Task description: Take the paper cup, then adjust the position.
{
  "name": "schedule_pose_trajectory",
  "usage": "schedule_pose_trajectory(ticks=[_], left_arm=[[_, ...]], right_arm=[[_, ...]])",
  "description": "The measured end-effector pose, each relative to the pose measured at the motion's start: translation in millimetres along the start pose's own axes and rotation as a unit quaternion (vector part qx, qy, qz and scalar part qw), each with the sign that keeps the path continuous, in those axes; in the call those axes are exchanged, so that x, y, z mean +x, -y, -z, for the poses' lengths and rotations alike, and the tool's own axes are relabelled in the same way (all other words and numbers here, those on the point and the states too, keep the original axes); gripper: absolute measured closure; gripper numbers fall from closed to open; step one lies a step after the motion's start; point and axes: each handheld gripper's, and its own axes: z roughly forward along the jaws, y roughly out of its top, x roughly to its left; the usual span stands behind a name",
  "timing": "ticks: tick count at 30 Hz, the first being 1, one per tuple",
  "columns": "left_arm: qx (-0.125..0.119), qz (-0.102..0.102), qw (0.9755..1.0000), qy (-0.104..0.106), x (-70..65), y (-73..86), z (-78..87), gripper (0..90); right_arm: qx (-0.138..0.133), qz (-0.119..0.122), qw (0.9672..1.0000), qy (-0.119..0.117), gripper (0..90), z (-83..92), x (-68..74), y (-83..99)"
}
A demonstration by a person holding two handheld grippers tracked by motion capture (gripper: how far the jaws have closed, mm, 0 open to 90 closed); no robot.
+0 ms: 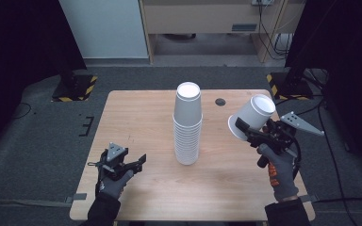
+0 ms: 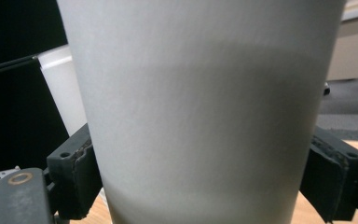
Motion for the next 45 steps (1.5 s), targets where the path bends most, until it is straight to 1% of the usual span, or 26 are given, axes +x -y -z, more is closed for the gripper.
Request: schedule_pose_trajectory(ticks=[2,4,5,6,12,13,16,19,21,22,24,26,27,28,29,30,32,33,35,36,37,39,40,42,43,45], left_arm=[[-0.002,-0.001,1.0000,0.000,-0.2,-0.1,0.1,20.1],[-0.003,-0.001,1.0000,0.002,-0.5,-0.2,0.2,20.1],[-0.003,-0.001,1.0000,0.002,-0.5,-0.2,0.2,20.2],[-0.004,0.000,1.0000,0.002,-1.0,-0.2,0.2,20.2],[-0.006,-0.006,0.9999,0.007,-6.4,0.1,-0.8,20.4],[-0.008,-0.006,0.9999,0.012,-8.9,-0.1,-1.3,20.4],[-0.010,-0.008,0.9998,0.015,-11.4,-0.1,-1.7,20.7],[-0.015,-0.011,0.9996,0.023,-15.8,0.1,-2.2,21.2],[-0.019,-0.018,0.9992,0.031,-21.1,0.6,-3.1,21.2],[-0.019,-0.018,0.9992,0.031,-21.1,0.6,-3.1,21.2],[-0.022,-0.023,0.9989,0.035,-25.2,1.1,-4.0,21.2],[-0.023,-0.030,0.9985,0.040,-29.4,1.7,-5.6,21.2],[-0.022,-0.038,0.9980,0.046,-33.4,2.1,-6.8,21.2],[-0.022,-0.038,0.9980,0.046,-33.4,2.1,-6.8,21.2],[-0.024,-0.044,0.9975,0.051,-37.5,2.5,-7.9,21.2],[-0.025,-0.045,0.9972,0.054,-39.8,2.9,-8.5,21.2],[-0.026,-0.048,0.9970,0.056,-42.1,3.2,-9.2,21.2],[-0.028,-0.058,0.9963,0.057,-46.4,3.7,-10.4,21.6],[-0.029,-0.061,0.9960,0.059,-48.5,3.9,-10.8,22.8],[-0.032,-0.068,0.9952,0.063,-52.5,4.2,-10.9,23.6],[-0.032,-0.068,0.9952,0.063,-52.5,4.2,-10.9,24.1],[-0.034,-0.076,0.9943,0.067,-56.4,4.6,-10.8,24.4],[-0.036,-0.076,0.9940,0.069,-57.7,4.8,-10.9,24.7],[-0.039,-0.083,0.9928,0.078,-63.5,5.5,-11.4,25.5],[-0.039,-0.083,0.9928,0.078,-63.5,5.5,-11.4,25.5],[-0.042,-0.090,0.9916,0.082,-69.2,5.7,-11.6,25.7]], right_arm=[[0.006,-0.008,0.9999,0.002,13.9,1.6,-4.2,9.6],[0.008,-0.016,0.9998,0.003,13.9,3.2,-6.9,14.9],[0.008,-0.016,0.9998,0.003,13.9,3.2,-6.9,14.9],[0.010,-0.026,0.9996,0.003,13.9,4.9,-10.4,21.5],[0.016,-0.043,0.9989,0.006,13.9,9.5,-16.6,37.7],[0.019,-0.047,0.9987,0.007,13.9,10.3,-17.0,40.3],[0.020,-0.052,0.9984,0.007,13.9,11.7,-18.0,45.4],[0.026,-0.062,0.9977,0.007,13.8,12.7,-19.6,54.6],[0.029,-0.065,0.9974,0.008,13.8,13.0,-19.8,57.2],[0.029,-0.065,0.9974,0.008,13.8,13.0,-19.8,57.2],[0.030,-0.067,0.9972,0.007,13.8,13.4,-19.9,59.6],[0.031,-0.073,0.9968,0.008,13.8,14.0,-19.8,63.7],[0.031,-0.076,0.9966,0.007,13.8,14.4,-19.9,65.2],[0.033,-0.078,0.9964,0.005,13.8,14.7,-20.3,66.8],[0.035,-0.080,0.9962,0.006,13.8,15.3,-20.4,68.5],[0.036,-0.079,0.9961,0.008,13.8,16.0,-20.5,70.2],[0.039,-0.083,0.9958,0.008,13.8,16.7,-20.7,73.1],[0.040,-0.083,0.9957,0.009,13.8,17.2,-20.7,73.9],[0.040,-0.086,0.9955,0.007,13.7,17.1,-20.4,76.3],[0.041,-0.088,0.9953,0.007,13.8,17.2,-20.1,76.7],[0.042,-0.089,0.9951,0.006,13.7,16.9,-20.1,77.5],[0.042,-0.092,0.9949,0.005,13.7,16.4,-20.1,78.3],[0.042,-0.094,0.9947,0.004,13.7,16.4,-20.1,79.1],[0.043,-0.103,0.9938,0.000,13.7,15.8,-19.7,81.2],[0.044,-0.105,0.9935,-0.002,13.7,15.2,-19.3,82.2],[0.044,-0.108,0.9932,-0.005,13.7,14.3,-18.9,83.3]])
